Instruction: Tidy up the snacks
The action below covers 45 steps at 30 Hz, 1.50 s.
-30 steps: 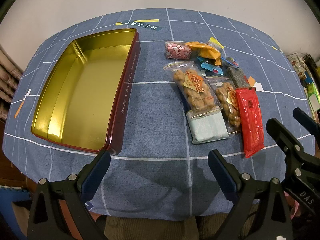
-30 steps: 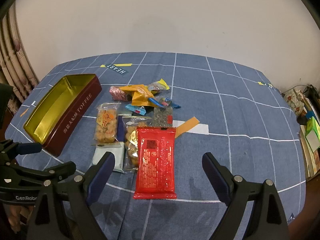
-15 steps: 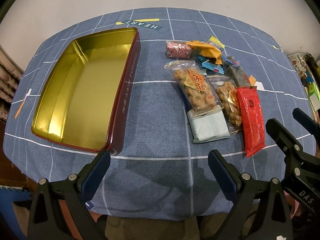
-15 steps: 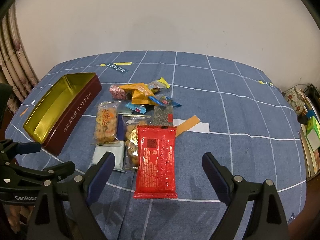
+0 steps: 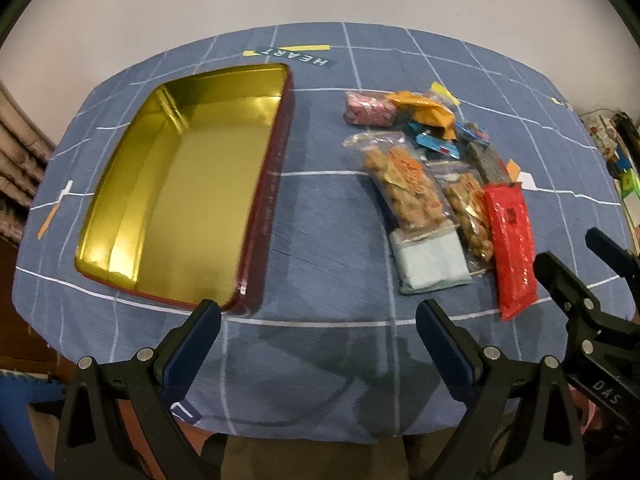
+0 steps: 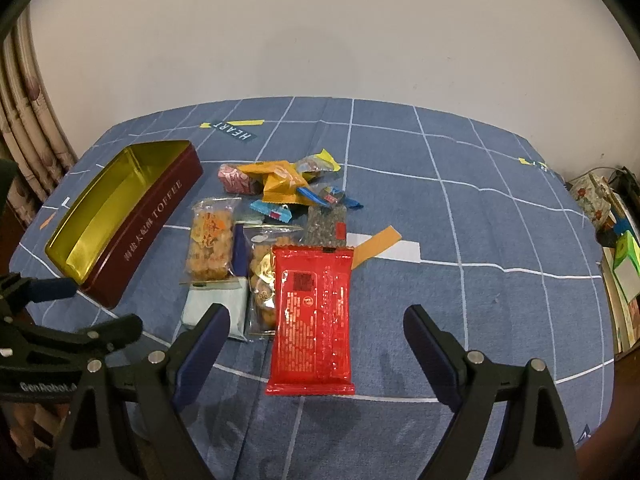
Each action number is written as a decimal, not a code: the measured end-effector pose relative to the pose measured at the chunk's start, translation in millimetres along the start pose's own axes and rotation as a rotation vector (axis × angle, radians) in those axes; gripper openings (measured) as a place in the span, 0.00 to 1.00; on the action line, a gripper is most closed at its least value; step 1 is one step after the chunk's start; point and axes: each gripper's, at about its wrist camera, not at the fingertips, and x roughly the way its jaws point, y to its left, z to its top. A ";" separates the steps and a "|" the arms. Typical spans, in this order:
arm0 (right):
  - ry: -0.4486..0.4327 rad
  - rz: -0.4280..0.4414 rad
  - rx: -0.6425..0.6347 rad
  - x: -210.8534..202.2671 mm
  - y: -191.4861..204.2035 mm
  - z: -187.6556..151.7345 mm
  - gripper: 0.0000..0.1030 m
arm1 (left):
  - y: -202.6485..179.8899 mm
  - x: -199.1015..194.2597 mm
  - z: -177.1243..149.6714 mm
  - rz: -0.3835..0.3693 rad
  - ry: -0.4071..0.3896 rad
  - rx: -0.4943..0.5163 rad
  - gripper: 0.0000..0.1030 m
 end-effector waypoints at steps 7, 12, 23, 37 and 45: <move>0.037 -0.001 -0.011 12.6 -1.9 -2.7 0.83 | 12.0 4.2 3.3 0.008 0.009 -0.030 0.94; 0.082 0.021 -0.002 29.5 -5.4 -3.1 0.68 | 10.5 5.6 4.5 0.007 0.009 -0.023 0.94; 0.144 0.057 0.011 59.2 -8.8 -0.1 0.61 | -0.9 7.9 12.0 0.008 0.005 0.008 0.94; 0.151 0.117 0.038 63.1 -14.0 -2.1 0.45 | -10.5 8.0 32.5 -0.018 0.001 0.008 0.94; 0.108 0.059 0.037 48.4 -23.1 -0.6 0.45 | -20.1 8.0 40.5 -0.047 0.004 0.024 0.94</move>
